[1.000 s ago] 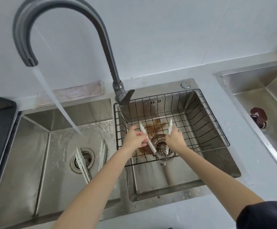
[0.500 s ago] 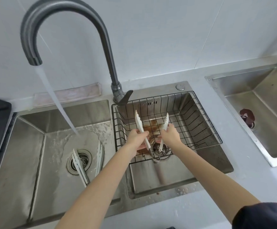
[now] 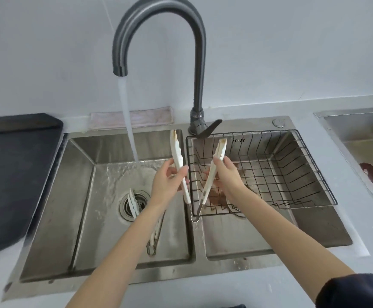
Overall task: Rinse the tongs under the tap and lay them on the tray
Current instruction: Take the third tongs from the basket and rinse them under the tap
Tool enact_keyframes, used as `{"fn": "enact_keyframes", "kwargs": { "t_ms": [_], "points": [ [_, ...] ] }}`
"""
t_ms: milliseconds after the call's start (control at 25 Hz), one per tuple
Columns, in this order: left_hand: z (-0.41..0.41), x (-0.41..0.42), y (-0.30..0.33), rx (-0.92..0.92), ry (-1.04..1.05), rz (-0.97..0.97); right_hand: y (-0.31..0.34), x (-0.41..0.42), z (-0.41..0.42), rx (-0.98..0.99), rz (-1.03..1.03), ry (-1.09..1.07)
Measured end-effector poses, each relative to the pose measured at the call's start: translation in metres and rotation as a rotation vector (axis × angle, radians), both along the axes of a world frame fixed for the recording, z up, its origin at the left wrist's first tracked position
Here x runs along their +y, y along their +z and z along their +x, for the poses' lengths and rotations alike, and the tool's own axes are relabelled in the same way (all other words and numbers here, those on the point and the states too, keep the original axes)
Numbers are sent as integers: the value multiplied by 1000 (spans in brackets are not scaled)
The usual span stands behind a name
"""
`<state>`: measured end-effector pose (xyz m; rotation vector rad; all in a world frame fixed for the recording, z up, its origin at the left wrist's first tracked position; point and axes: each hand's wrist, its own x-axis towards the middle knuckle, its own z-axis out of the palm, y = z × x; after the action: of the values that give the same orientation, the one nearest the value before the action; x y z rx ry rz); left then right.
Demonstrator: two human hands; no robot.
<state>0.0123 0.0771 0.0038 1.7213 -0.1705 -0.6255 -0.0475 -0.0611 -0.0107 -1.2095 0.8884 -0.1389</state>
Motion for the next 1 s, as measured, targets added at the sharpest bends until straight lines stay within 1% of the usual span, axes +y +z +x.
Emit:
{"fn": "enact_keyframes", "kwargs": {
  "t_ms": [120,240,400,520,680,760,880,1000],
  "points": [
    [12,39,-2,-38,48,7,4,30,24,-43,79,43],
    [28,75,-5,-83,83,59,3,60,50,-76,102,88],
    [56,114,-17,-58,157,72,-2,93,87,-120,117,141],
    [79,137,-30,19,238,55,-6,115,115,-121,164,167],
    [105,154,-45,178,333,-28,-12,131,144,-91,151,245],
    [114,156,-50,234,359,-55,-17,133,156,-76,157,248],
    [120,157,-56,280,377,-81,-22,130,164,-36,194,222],
    [119,156,-60,304,369,-66,-25,128,168,-15,257,211]
  ]
}}
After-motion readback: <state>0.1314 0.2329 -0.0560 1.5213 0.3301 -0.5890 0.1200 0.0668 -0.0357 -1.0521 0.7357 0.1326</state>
